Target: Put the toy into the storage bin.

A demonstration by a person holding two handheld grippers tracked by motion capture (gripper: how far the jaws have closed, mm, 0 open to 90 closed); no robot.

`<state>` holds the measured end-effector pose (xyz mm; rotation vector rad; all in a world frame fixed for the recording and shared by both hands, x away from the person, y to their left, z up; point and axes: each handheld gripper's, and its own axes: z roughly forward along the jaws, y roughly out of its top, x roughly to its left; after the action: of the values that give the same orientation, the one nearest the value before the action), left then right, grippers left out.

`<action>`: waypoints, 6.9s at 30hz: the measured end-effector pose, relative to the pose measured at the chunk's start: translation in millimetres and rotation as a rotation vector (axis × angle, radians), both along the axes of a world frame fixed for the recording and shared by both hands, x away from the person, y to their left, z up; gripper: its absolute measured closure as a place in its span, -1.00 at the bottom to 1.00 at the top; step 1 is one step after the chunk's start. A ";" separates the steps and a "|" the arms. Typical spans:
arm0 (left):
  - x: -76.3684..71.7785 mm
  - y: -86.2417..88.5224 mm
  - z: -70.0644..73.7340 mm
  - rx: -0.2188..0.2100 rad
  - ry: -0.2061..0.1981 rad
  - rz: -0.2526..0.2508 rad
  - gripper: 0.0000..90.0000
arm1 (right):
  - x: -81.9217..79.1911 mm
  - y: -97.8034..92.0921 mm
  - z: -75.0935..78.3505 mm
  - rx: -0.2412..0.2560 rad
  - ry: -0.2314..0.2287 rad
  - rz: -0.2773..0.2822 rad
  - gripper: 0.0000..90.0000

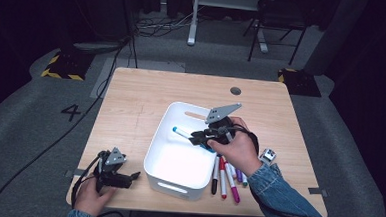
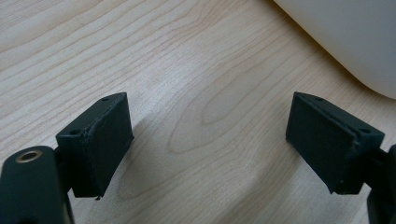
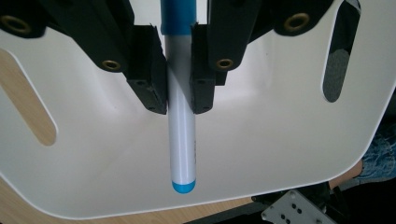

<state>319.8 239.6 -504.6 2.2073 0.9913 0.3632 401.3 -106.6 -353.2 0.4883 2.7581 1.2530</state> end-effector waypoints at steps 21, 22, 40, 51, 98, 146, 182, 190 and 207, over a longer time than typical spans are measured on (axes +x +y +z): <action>-0.7 0.0 -0.2 -0.004 0.008 0.002 -0.67 | -9.9 13.5 -19.4 -0.133 0.030 0.050 0.70; -0.7 0.1 -0.1 -0.004 0.010 0.001 -0.67 | -10.8 14.3 -19.7 -0.140 0.030 0.052 0.70; -0.7 0.1 0.0 -0.002 0.003 0.004 -0.67 | -20.7 23.4 -21.3 -0.198 0.061 0.042 0.25; -0.8 0.0 -0.1 -0.006 0.010 0.001 -0.67 | -24.1 -13.7 11.7 -0.085 -0.019 -0.037 0.17; -0.9 -0.1 -0.3 -0.007 0.008 0.003 -0.67 | -22.5 -193.9 -77.3 -0.201 0.068 -0.548 0.56; -1.1 0.1 -0.2 -0.006 0.007 0.000 -0.67 | -32.9 -185.7 -69.6 -0.186 0.084 -0.607 0.71; -3.4 -0.1 -0.1 -0.002 0.004 0.003 -0.67 | -37.4 -101.4 35.2 -0.033 -0.012 -0.264 0.71; -3.2 0.0 0.0 0.000 0.001 0.003 -0.67 | -29.3 -78.1 39.0 -0.042 -0.020 -0.196 0.71; -3.9 -0.4 -0.3 -0.005 0.004 0.007 -0.66 | -20.1 -24.3 33.6 -0.056 -0.007 -0.078 0.71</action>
<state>315.8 239.2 -504.9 2.2010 1.0019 0.3593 381.2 -130.9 -319.6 0.5793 2.7312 1.1557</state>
